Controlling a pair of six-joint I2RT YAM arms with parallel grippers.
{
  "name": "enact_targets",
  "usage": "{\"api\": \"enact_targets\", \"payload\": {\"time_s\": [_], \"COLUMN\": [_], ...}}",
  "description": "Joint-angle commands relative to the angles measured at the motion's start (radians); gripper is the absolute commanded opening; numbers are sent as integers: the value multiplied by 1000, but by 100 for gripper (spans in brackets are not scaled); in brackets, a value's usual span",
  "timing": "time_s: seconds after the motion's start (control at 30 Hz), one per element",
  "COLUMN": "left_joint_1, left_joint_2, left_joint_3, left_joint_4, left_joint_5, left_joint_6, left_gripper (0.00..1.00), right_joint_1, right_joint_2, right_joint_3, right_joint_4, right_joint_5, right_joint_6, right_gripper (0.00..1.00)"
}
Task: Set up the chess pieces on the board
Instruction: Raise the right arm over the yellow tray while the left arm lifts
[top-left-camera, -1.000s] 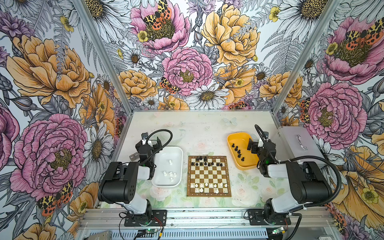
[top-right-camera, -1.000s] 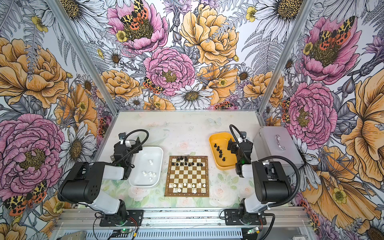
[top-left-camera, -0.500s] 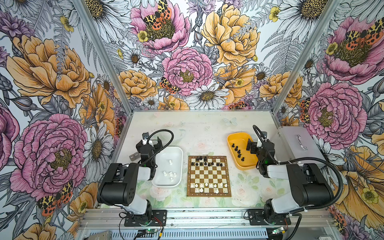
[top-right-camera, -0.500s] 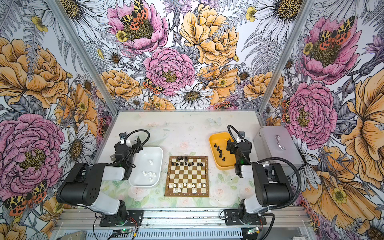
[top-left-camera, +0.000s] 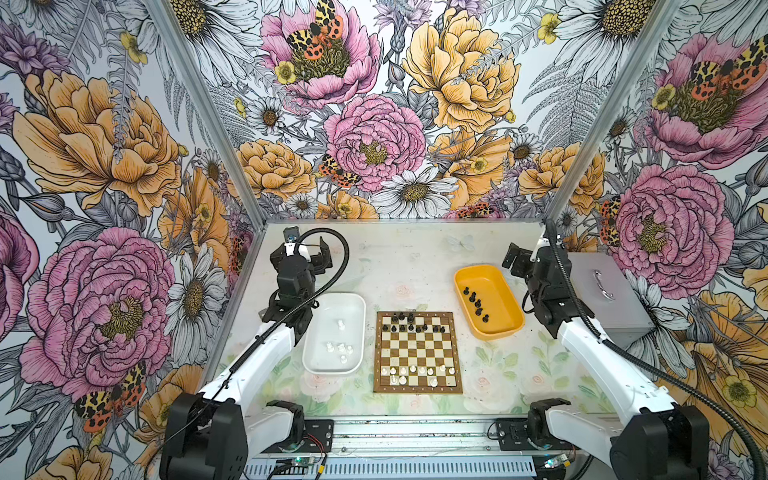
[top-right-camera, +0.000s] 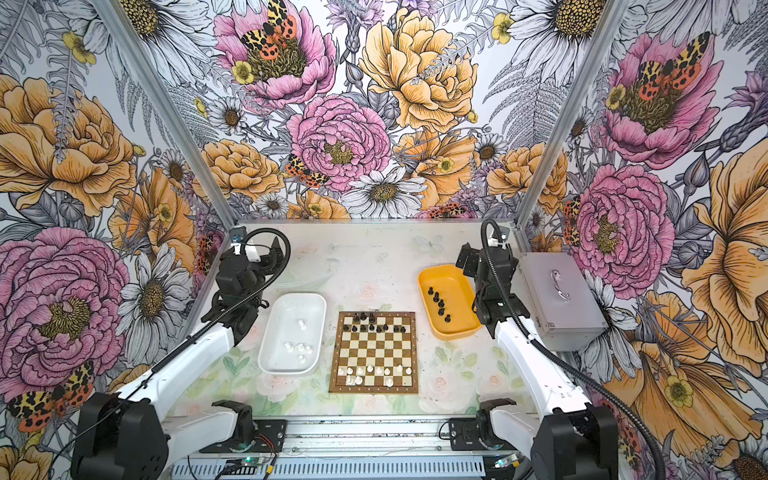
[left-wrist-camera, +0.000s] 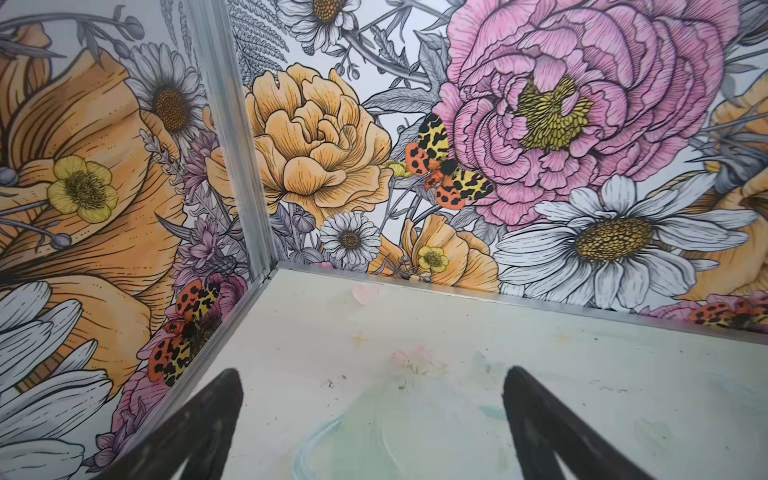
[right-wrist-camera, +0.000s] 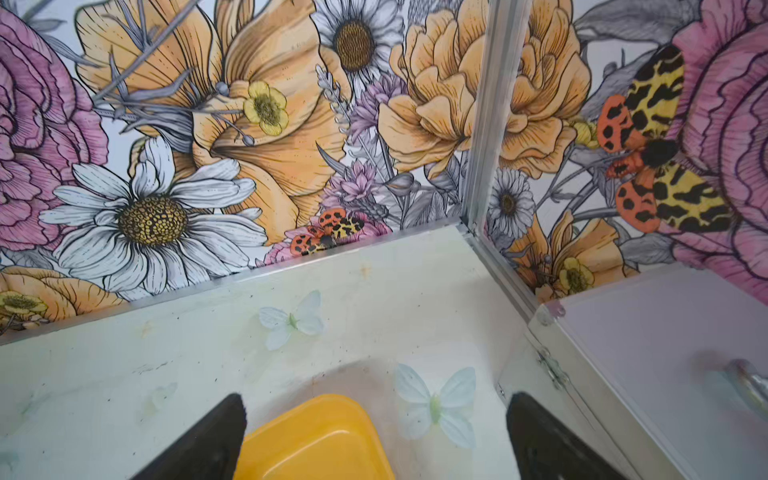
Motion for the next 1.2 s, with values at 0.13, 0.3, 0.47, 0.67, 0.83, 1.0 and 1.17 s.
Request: {"api": "enact_targets", "payload": {"time_s": [0.13,0.3,0.47,0.67,0.83,1.0,1.17], "left_joint_1": [-107,-255,-402,-485,-493,-494,-496], "left_joint_2": [1,48,104,166,203,234,267], "left_joint_3": [196,286,360,397,422,450,473], "left_joint_4": [-360,-430,-488,-488,-487,-490,-490], "left_joint_5": [-14,-42,-73,-60,-43,7,27], "left_joint_6": [-125,-126,-139,-223,-266,-236,-208], "left_gripper": [99,99,99,99,99,99,99], "right_joint_1": [56,88,98,112,141,154,155], "right_joint_2": [165,200,288,343,388,442,517], "right_joint_3": [222,261,348,365,371,390,428], "right_joint_4": [-507,-591,-691,-690,-688,-687,-687], "right_joint_5": [54,30,-78,-191,-193,-201,-233], "right_joint_6": [80,145,141,130,146,144,142], "right_gripper": [100,100,90,66,65,63,48]}}
